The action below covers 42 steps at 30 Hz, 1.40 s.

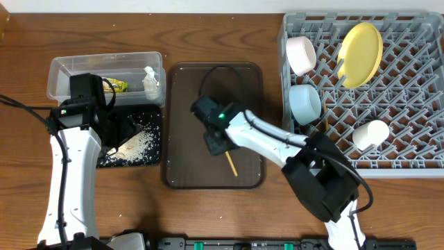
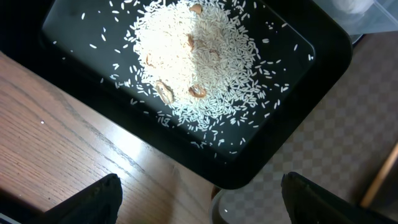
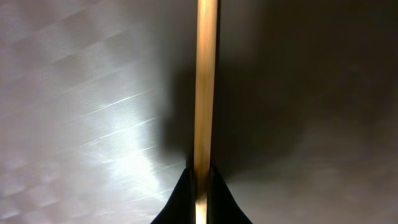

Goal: Sort waste into correct bins and load items into the dishwasher rack
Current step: 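Insert the second chopstick into the rack with the right gripper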

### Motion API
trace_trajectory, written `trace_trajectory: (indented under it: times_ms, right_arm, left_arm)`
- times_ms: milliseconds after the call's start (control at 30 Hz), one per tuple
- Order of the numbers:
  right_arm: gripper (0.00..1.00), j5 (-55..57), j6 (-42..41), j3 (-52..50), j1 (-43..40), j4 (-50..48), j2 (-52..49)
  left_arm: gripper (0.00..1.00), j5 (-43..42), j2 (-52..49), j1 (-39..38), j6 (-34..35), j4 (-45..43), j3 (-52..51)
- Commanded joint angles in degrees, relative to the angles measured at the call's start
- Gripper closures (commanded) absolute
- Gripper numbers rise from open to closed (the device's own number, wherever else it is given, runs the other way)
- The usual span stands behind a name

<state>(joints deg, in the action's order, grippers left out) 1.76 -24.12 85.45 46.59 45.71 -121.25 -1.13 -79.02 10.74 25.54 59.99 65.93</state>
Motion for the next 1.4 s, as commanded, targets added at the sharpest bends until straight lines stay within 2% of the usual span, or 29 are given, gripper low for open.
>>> trace_trajectory:
  times_ms: [0, 167, 433, 667, 867, 1000, 1300, 1367]
  right_arm:
    - [0.99, 2.4, -0.4, 0.3, -3.1, 2.1, -1.6]
    - [0.99, 2.5, 2.9, 3.0, -6.4, 7.4, 1.9]
    - [0.99, 2.6, 9.5, 6.3, -14.5, 10.7, 15.1]
    - [0.99, 2.8, 14.5, 6.3, -27.7, 13.4, 24.2]
    - [0.99, 2.6, 20.6, 5.0, -39.8, 17.6, 23.8]
    - [0.99, 1.8, 22.9, 1.3, -44.3, 17.3, 23.4]
    - [0.96, 1.9, 24.6, -7.1, -46.6, 10.0, 23.1]
    - [0.91, 1.8, 24.6, -7.0, -46.6, 9.5, 23.1]
  left_arm:
    - [0.16, 0.3, 0.0, 0.2, 0.5, 0.2, -0.2]
    - [0.16, 0.3, 0.0, 0.2, 0.5, 0.2, -0.2]
    - [0.16, 0.3, 0.0, 0.2, 0.5, 0.2, -0.2]
    - [0.16, 0.3, 0.0, 0.2, 0.5, 0.2, -0.2]
    - [0.16, 0.3, 0.0, 0.2, 0.5, 0.2, -0.2]
    - [0.16, 0.3, 0.0, 0.2, 0.5, 0.2, -0.2]
    - [0.16, 0.3, 0.0, 0.2, 0.5, 0.2, -0.2]
    - [0.16, 0.3, 0.0, 0.2, 0.5, 0.2, -0.2]
